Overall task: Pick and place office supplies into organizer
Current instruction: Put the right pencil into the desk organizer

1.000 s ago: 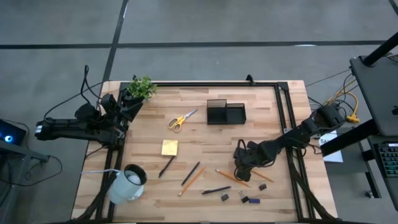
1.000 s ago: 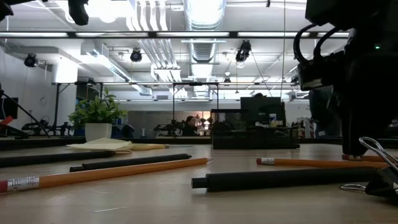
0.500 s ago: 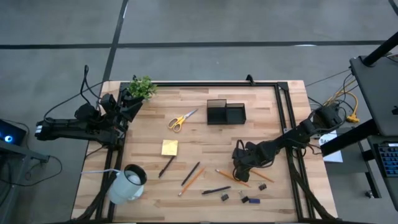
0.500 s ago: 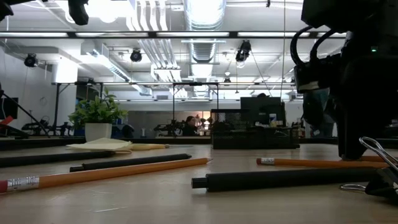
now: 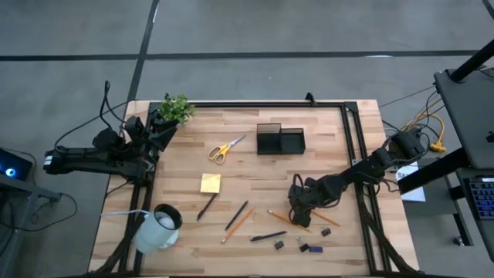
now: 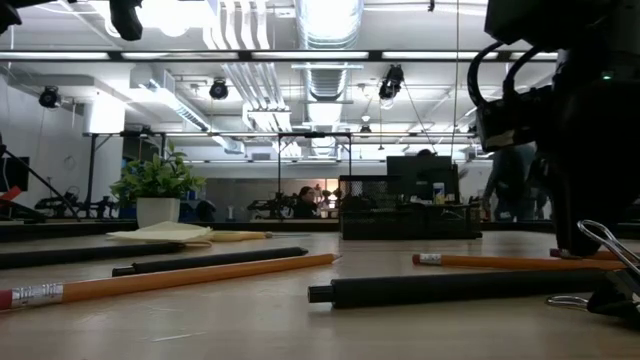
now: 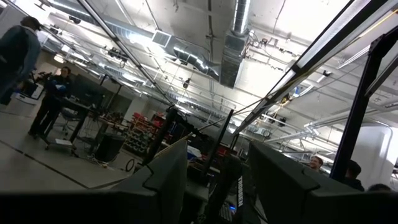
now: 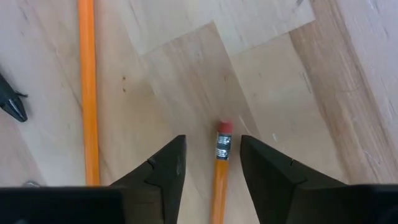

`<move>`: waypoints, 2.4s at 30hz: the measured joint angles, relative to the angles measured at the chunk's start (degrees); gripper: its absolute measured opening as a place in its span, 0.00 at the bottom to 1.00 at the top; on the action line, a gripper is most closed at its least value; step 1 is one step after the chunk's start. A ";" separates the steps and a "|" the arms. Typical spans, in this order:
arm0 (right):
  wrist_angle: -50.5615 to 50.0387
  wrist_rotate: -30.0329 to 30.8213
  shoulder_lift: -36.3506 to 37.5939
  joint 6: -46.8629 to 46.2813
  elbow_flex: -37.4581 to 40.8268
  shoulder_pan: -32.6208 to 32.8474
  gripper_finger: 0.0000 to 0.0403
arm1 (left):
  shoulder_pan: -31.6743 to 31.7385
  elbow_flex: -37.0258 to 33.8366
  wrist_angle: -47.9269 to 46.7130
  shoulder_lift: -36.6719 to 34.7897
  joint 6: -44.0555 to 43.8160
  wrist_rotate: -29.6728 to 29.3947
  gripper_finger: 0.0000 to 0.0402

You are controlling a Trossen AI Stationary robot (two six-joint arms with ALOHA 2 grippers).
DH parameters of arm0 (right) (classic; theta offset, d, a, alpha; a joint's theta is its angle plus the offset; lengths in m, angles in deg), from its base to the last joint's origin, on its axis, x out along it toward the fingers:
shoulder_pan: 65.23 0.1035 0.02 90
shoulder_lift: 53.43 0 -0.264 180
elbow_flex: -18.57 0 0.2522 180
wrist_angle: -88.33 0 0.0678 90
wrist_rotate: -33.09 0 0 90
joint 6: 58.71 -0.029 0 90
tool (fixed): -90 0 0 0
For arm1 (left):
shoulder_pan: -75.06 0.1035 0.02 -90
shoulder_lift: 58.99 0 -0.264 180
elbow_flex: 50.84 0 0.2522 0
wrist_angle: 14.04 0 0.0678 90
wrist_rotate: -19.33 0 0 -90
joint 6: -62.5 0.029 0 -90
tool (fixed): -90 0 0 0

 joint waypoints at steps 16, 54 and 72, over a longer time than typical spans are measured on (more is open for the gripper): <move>-1.41 0.29 -0.78 0.25 0.18 0.03 0.23 | 0.02 0.00 -0.02 0.00 0.00 0.00 0.39; -1.85 -0.67 -0.42 2.15 0.44 0.03 0.02 | 0.00 0.02 0.87 -0.02 0.00 -0.02 0.39; -6.63 -3.64 2.58 1.69 0.61 0.07 0.03 | 0.01 0.02 0.85 0.00 0.02 0.00 0.39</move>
